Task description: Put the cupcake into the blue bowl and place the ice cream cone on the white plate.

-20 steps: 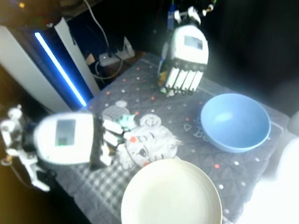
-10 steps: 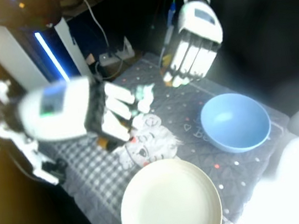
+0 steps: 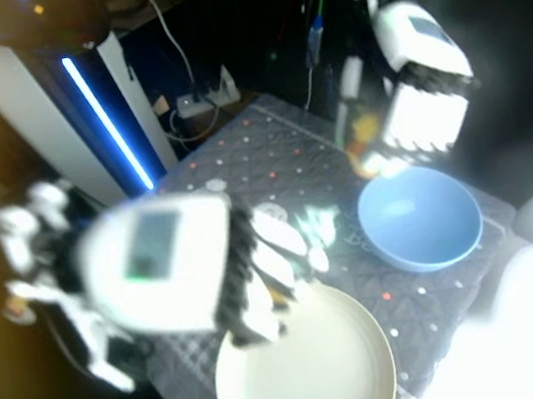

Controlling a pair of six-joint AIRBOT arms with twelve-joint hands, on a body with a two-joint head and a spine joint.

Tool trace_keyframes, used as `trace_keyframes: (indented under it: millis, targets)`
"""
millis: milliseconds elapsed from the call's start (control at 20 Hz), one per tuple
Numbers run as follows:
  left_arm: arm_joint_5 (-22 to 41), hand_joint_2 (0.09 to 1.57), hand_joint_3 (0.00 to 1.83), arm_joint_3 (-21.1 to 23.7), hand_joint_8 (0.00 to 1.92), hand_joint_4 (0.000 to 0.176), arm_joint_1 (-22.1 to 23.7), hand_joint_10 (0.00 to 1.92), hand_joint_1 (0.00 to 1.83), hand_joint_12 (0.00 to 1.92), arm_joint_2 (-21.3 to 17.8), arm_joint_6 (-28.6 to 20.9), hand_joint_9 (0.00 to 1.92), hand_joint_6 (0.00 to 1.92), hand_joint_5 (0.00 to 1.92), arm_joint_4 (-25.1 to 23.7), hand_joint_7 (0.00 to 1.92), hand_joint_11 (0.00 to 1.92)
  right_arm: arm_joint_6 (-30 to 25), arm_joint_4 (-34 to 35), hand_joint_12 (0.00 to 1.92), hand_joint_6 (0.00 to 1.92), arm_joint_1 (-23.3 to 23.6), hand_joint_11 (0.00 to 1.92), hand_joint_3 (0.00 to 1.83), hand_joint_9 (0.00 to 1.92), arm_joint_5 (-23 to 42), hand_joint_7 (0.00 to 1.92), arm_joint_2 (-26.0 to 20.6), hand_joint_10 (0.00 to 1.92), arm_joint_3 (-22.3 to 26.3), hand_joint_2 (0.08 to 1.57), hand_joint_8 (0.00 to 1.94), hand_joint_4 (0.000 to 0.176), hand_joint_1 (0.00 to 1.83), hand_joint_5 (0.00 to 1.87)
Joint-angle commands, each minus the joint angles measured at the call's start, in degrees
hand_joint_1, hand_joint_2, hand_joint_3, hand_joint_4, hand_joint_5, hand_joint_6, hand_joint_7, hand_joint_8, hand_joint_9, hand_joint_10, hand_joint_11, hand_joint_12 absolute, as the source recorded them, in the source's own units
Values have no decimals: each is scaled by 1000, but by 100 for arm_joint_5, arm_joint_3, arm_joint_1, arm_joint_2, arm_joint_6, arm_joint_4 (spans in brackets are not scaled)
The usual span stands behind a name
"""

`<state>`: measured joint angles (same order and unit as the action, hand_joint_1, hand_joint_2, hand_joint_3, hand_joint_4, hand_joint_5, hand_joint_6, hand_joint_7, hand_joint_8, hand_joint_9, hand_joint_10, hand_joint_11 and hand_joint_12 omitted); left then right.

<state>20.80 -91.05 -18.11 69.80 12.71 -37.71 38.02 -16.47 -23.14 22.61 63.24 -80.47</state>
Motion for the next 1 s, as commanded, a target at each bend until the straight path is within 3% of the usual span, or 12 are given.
trace_keyframes:
  millis: [0,50,150,250,400,450,550,600,700,750,900,950]
  targets:
    - [194,1066,2,-77,673,0,143,937,1409,1153,94,2,1098,977,953,158,1074,869,-7,150,919,787,163,1322,0,1591,482,1267,74,43,-115,1052,658,0,1292,1003]
    - [115,1066,2,-110,673,0,168,937,1409,1153,125,18,1098,977,953,139,1074,869,-7,154,919,787,179,1322,0,1591,434,1267,111,43,-162,1052,658,0,1292,1003]
    - [-230,1096,1,-265,863,0,257,1074,1384,1068,284,120,1038,1025,903,95,983,828,-7,240,826,836,220,1340,0,1590,257,1262,266,19,-381,1057,659,0,1290,980]
    - [-377,1089,0,-414,857,0,274,1036,1385,1086,435,121,1066,986,929,89,982,839,-7,350,793,861,220,1362,0,1601,140,1245,367,13,-542,1063,687,0,1286,969]
    - [-603,1104,1,-561,893,0,299,1160,1379,1342,582,123,975,994,928,52,972,544,-6,368,717,833,220,1387,0,1593,-93,1243,501,6,-721,1062,700,0,1288,979]
    - [-667,1107,0,-595,918,0,302,1191,1378,1362,608,124,937,969,944,41,978,438,-6,394,859,748,220,1379,1,1605,-131,1213,529,7,-765,1062,783,0,1288,1006]
    - [-739,1100,0,-639,894,0,301,1174,1381,1323,640,121,964,933,942,44,1000,514,-6,445,907,735,220,1330,1,1583,-186,1225,556,0,-827,1056,755,0,1290,1023]
    - [-756,1098,0,-665,904,0,301,1168,1382,1279,663,117,978,897,951,67,993,604,-6,449,822,777,220,1345,0,1570,-205,1233,556,2,-832,1058,725,0,1287,1008]
    - [-799,1104,0,-682,916,0,290,1181,1379,1287,691,120,958,943,944,62,979,565,-6,452,747,775,220,1372,1,1575,-221,1248,553,2,-832,1053,694,0,1289,1013]
    - [-813,1095,0,-682,887,0,280,1150,1383,1225,697,120,995,889,957,61,996,702,-6,452,798,783,220,1353,0,1574,-221,1236,553,1,-831,1057,713,0,1286,1008]
    - [-830,1094,0,-745,876,0,268,1142,1383,1180,776,112,996,911,943,63,1007,714,-6,453,793,747,220,1384,0,1606,-235,1236,552,7,-832,1056,731,0,1290,1015]
    - [-835,1088,0,-765,845,0,264,1111,1385,1152,803,108,1021,909,939,64,1024,762,-6,453,878,682,220,1358,0,1610,-236,1252,552,6,-833,1046,700,0,1293,1057]
